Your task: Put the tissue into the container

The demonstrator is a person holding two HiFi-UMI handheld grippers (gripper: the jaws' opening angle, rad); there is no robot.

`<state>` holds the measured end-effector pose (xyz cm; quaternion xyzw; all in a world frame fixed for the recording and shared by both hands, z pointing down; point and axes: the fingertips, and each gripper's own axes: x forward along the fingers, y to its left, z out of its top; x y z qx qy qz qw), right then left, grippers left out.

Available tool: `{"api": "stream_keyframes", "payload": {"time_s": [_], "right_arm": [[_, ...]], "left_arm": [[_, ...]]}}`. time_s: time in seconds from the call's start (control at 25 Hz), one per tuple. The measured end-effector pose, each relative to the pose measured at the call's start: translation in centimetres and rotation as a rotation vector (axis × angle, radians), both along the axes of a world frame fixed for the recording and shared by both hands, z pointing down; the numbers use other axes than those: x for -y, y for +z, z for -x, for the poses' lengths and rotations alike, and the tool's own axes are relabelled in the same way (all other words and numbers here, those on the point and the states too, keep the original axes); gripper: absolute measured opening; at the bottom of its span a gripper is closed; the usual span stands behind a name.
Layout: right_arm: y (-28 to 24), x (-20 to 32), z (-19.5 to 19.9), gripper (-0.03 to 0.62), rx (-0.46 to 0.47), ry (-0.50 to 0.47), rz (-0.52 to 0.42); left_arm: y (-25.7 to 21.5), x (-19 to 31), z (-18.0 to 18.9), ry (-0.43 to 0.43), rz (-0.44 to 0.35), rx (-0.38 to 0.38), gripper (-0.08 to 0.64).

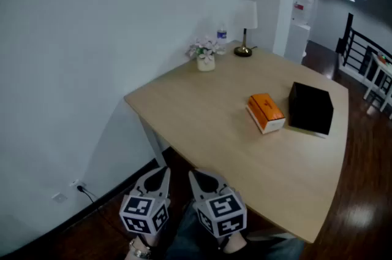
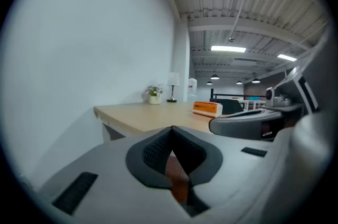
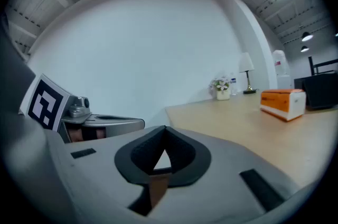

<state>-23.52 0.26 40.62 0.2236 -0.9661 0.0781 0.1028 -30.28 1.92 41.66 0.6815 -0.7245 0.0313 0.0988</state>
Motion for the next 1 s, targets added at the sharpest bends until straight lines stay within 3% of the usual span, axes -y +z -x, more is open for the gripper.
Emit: {"api": "stream_keyframes", "payload": {"time_s": [0.28,0.44,0.72,1.0], "right_arm": [[-2.5,5.0,-10.4,0.006,0.034,0.175,-0.009],[-3.0,6.8,-14.3,0.008,0.034,0.248,-0.015],[-3.7,9.8,-16.0,0.006,0.016,0.282,-0.041],[-6.6,18.8,-16.0,0.008,-0.045,0.328,-0.128]], "left_arm": [[-2.6,5.5,-9.4,0.177,-0.029,0.015,0.006],[-3.3,7.7,-13.2,0.251,-0.041,0.014,0.006],[-3.7,10.9,-15.4,0.304,-0.034,0.035,0.006],[-6.1,17.9,-15.1,0.321,-0.061,0.051,0.006]]}}
